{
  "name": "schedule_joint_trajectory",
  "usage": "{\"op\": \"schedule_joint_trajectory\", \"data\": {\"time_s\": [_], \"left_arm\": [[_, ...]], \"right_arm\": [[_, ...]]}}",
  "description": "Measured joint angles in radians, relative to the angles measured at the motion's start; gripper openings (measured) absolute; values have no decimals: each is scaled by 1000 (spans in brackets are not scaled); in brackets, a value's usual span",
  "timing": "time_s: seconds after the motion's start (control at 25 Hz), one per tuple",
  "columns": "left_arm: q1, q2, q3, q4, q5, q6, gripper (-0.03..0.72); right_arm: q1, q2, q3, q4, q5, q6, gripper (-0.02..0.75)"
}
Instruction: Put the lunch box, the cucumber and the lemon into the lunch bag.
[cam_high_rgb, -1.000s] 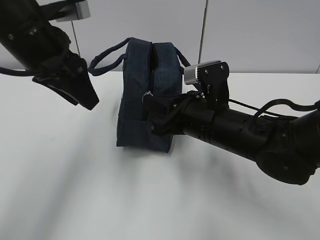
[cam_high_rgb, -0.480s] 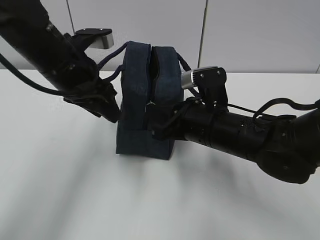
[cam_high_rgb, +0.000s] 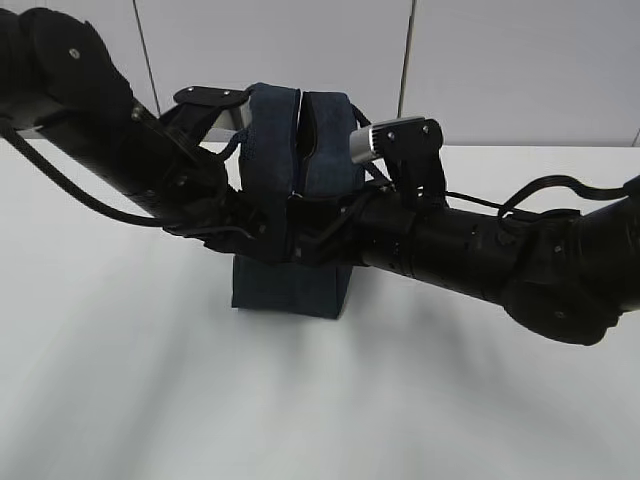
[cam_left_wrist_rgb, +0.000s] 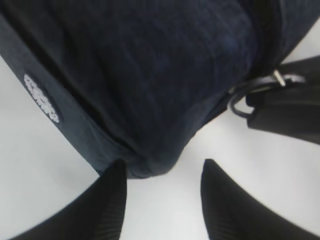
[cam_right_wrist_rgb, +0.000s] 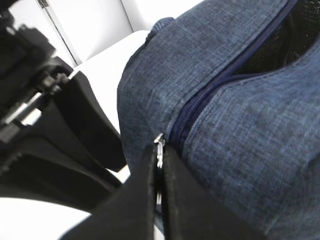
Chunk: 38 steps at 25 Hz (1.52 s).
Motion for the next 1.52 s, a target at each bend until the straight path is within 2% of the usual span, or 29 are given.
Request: {"op": "schedule_joint_trajectory", "data": {"time_s": [0.2,0.48,0.56,0.96,1.36,1.52], "left_arm": [[-5,30,8,-2,-77,0,307],[-5,39,10,-9,-93,0,43],[-5,45,10,-13,-96,0,9],[-9,63,23,-47,-103,0,-2],[-15,63,40,-70,-126,4,-3],[-43,63,45,-70,-144,4,-3]], "right_arm": [[0,0,-4,-1,17,2,0],[0,-20,-4,-5,48,2,0],[0,-31,-4,-8,73,3,0],[0,-72,-80,-35,189,3,0],[0,-72,-224,-89,394,3,0],[0,-72,-284,-94,481,5,0]]}}
